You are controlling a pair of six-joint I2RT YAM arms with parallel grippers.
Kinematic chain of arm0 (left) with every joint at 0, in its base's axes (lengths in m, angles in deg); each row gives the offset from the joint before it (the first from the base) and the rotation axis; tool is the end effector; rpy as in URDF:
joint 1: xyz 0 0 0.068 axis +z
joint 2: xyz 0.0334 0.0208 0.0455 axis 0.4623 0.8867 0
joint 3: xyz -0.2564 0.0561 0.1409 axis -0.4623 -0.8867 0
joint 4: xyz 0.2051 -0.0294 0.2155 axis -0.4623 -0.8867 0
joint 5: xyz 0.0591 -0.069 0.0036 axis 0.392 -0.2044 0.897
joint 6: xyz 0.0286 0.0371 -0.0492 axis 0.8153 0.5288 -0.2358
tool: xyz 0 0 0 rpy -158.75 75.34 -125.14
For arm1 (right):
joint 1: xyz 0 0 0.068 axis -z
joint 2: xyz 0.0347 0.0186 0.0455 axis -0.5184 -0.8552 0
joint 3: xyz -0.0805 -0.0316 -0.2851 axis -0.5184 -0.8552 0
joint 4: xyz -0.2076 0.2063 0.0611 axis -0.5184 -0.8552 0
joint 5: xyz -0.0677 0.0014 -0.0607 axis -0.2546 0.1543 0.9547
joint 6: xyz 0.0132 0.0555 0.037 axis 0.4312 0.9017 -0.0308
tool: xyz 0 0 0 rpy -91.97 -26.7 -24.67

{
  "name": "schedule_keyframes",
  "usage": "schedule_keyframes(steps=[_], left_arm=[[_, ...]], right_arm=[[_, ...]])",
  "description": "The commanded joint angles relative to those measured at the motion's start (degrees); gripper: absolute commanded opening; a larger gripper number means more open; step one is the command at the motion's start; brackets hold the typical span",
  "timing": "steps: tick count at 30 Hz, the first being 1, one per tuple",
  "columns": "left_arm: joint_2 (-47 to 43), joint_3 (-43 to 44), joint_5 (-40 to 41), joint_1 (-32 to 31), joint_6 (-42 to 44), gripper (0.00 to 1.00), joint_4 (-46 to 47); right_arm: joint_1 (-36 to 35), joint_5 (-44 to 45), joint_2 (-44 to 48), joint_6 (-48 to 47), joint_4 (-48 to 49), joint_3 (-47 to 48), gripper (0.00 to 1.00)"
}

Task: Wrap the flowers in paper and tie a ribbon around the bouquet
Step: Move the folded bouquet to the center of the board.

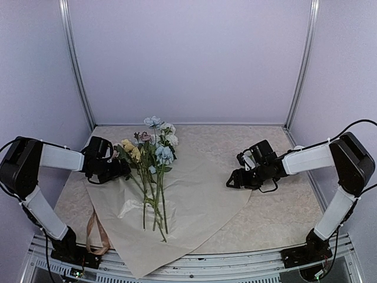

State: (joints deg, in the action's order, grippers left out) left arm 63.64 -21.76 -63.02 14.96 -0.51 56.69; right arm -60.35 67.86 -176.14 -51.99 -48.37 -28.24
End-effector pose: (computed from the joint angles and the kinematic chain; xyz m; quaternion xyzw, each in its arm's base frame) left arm 0.3288 -0.0785 0.1204 -0.1187 0.9453 -0.1467 0.2663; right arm 0.3060 0.1880 0.1242 -0.0468 0.9451 0.2597 0.1928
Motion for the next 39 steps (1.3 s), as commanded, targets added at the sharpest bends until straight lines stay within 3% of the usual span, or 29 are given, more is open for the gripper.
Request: schedule_keyframes(steps=[1,4,9,11,22,30,39], left_arm=[[5.7,-1.6,-3.6,-2.8,-0.5,0.99,-4.4],[5.3,-1.4,-3.0,-3.8,-0.6,0.99,-4.6],[3.7,-1.8,-1.0,-4.1,0.1,0.99,-5.8],[3.4,-1.7,0.1,-4.2,0.6,0.99,-6.5],[8.4,1.7,0.9,-6.6,1.4,0.99,-5.3],[14.6,11.3,3.3,-12.5,3.4,0.99,-6.9],[19.9,20.8,4.7,-13.8,6.3,0.99,-9.8]], right_arm=[[0.0,-11.4,-1.7,5.8,8.3,-2.2,0.65],[-0.6,-13.5,-2.3,6.6,9.5,-1.5,0.5],[-0.8,-10.9,0.6,5.6,6.4,-1.1,0.09],[-0.8,-9.0,1.9,4.5,4.2,-0.3,0.01],[0.2,-2.7,7.9,-0.4,-4.1,2.3,0.0],[2.3,7.1,10.9,-4.7,-10.7,4.2,0.0],[4.7,13.6,12.9,-7.8,-15.5,7.1,0.0]])
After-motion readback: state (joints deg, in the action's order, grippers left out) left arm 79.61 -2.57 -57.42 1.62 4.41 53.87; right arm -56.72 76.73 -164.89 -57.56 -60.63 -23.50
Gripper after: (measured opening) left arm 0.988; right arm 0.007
